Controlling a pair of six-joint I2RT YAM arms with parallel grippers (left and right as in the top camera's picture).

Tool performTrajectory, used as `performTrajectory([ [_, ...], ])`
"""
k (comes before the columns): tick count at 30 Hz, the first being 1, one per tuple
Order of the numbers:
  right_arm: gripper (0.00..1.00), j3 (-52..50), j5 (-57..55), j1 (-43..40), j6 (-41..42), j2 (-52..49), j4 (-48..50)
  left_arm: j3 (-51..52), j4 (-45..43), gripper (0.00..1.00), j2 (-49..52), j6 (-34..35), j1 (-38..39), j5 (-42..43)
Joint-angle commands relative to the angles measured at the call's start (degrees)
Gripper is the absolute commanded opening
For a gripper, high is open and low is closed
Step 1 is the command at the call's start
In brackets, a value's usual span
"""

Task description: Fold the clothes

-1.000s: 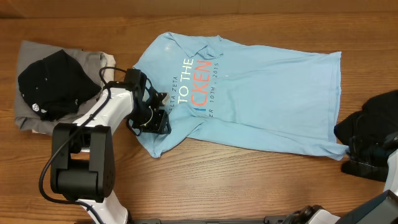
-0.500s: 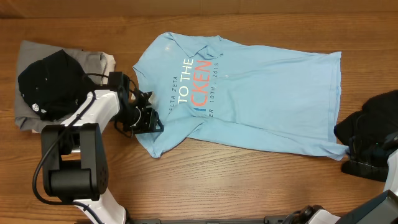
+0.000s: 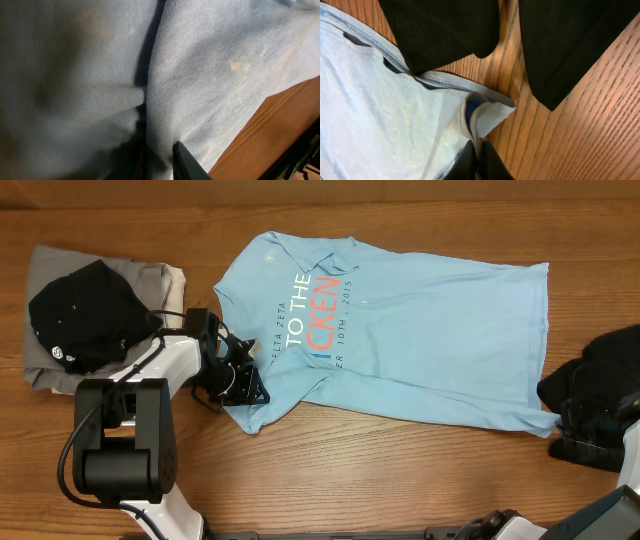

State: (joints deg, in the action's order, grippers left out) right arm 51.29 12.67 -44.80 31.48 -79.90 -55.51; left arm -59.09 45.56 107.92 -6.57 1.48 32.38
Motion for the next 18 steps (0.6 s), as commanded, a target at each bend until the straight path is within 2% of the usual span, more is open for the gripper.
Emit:
performTrajectory([
  [1, 0.04, -0.17, 0.11, 0.11, 0.04, -0.15, 0.11, -0.50, -0.11, 0.21, 0.39, -1.20, -0.07, 0.44],
  [5, 0.04, -0.20, 0.11, 0.13, 0.04, -0.15, 0.11, -4.52, 3.13, 0.19, 0.39, -2.54, -0.20, 0.09],
  [12, 0.04, -0.17, 0.09, 0.13, 0.04, -0.15, 0.11, -18.10, 15.34, 0.16, 0.39, -7.39, -0.33, -1.53],
  [18, 0.04, -0.20, 0.09, 0.11, 0.04, -0.15, 0.13, -23.61, 18.60, 0.18, 0.39, -7.63, -0.33, -5.88],
])
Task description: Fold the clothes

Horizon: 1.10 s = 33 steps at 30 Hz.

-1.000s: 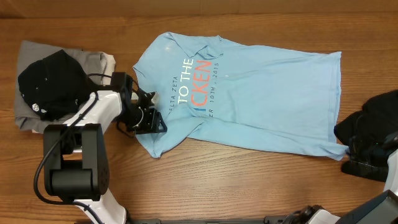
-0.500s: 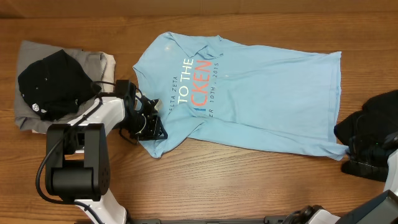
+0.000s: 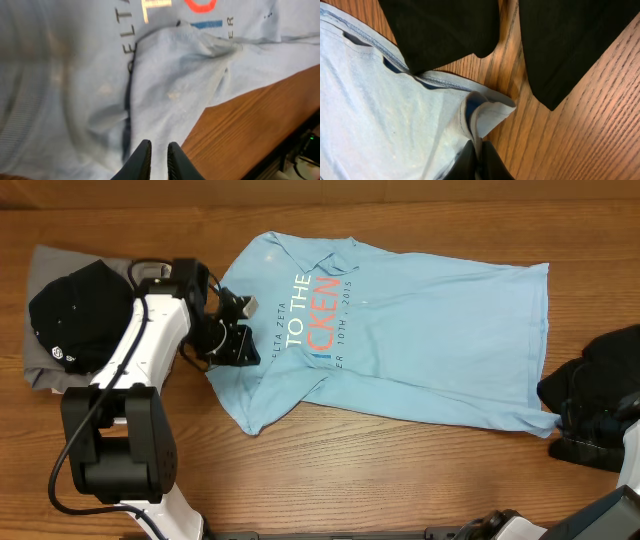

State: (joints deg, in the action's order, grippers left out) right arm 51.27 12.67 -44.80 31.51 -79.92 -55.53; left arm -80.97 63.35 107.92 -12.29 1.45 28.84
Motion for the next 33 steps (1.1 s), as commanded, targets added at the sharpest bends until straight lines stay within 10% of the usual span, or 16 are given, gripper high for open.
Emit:
performTrajectory([
  [1, 0.04, -0.17, 0.07, 0.13, 0.02, -0.13, 0.15, -1.70, 1.46, 0.19, 0.39, -2.05, -0.26, -2.34],
  [8, 0.04, -0.17, 0.07, 0.11, -0.39, -0.13, 0.11, 4.17, 2.71, 0.52, 0.42, -1.77, -0.44, -2.40],
  [15, 0.04, -0.15, 0.09, 0.11, -0.39, -0.13, 0.13, 14.29, -5.18, 0.59, 0.42, -0.33, -0.42, -0.26],
  [33, 0.05, -0.17, 0.09, 0.11, -0.39, -0.13, -0.07, 16.85, -9.68, 0.15, 0.42, -0.35, -0.42, 2.82],
])
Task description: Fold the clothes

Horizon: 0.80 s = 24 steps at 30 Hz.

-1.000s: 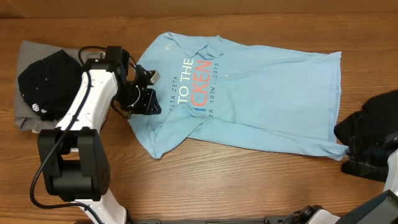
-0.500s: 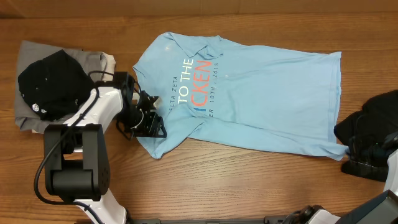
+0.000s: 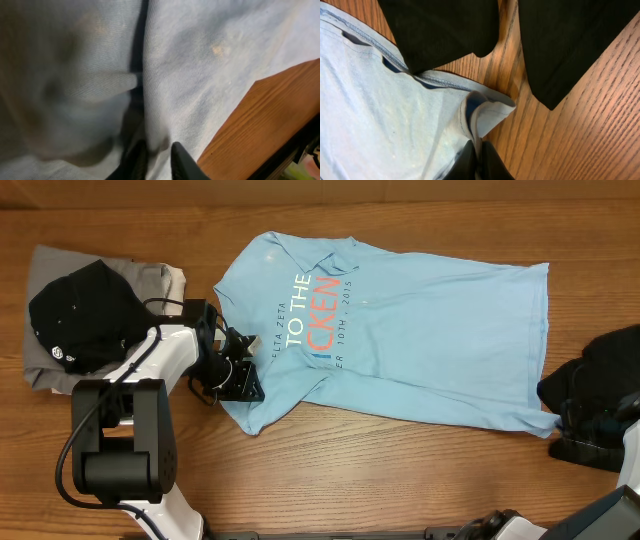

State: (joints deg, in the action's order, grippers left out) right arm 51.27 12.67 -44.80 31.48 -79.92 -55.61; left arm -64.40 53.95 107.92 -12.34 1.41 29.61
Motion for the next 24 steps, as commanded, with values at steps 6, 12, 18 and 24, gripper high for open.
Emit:
performTrajectory([
  [6, 0.04, -0.17, 0.07, 0.11, -0.37, -0.13, 0.02, -3.19, 3.10, 0.04, 0.39, -0.35, -1.20, 2.08],
  [12, 0.04, -0.15, 0.09, 0.11, -0.39, -0.13, 0.04, -15.34, 11.61, 0.04, 0.39, -0.35, -2.75, 0.28],
  [18, 0.04, -0.15, 1.44, 0.13, -1.95, -0.13, 0.28, -25.00, 14.86, 0.04, 0.39, -0.74, -2.89, -3.26],
  [24, 0.04, -0.15, 5.51, 0.11, -3.45, -0.13, 3.34, -26.27, 13.73, 0.05, 0.39, -2.78, -2.91, -3.26],
])
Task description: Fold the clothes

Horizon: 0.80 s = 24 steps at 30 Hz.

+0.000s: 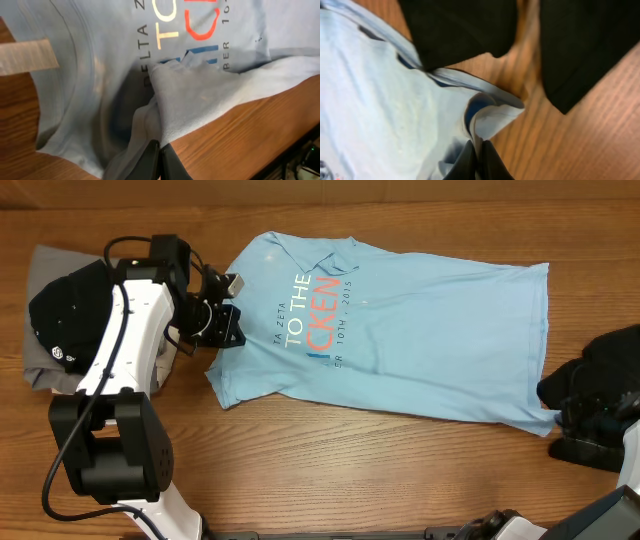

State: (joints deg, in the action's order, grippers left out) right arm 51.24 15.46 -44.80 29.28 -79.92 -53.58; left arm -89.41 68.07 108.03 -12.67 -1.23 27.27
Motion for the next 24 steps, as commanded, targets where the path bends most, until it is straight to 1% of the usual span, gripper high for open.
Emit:
performTrajectory([
  [1, 0.04, -0.13, 2.97, 0.11, -1.20, -0.13, 2.19, -1.27, -0.92, 0.06, 0.28, -2.62, -0.24, -0.90],
  [4, 0.04, -0.13, 4.85, 0.11, -1.16, -0.13, 4.31, -1.27, -3.34, 0.06, 0.28, -2.58, -0.24, -0.59],
  [13, 0.04, -0.13, 5.01, 0.11, -1.16, -0.15, 4.92, -1.27, -9.55, 0.06, 0.28, -2.58, 1.16, 0.46],
  [18, 0.04, -0.13, 4.87, 0.11, -1.16, -0.15, 5.53, -1.25, -13.53, 0.09, 0.31, -2.56, 2.19, 0.46],
  [24, 0.04, -0.13, 3.89, 0.11, -0.94, -0.15, 5.57, -1.25, -15.78, 0.11, 0.31, -2.58, 2.78, -0.94],
])
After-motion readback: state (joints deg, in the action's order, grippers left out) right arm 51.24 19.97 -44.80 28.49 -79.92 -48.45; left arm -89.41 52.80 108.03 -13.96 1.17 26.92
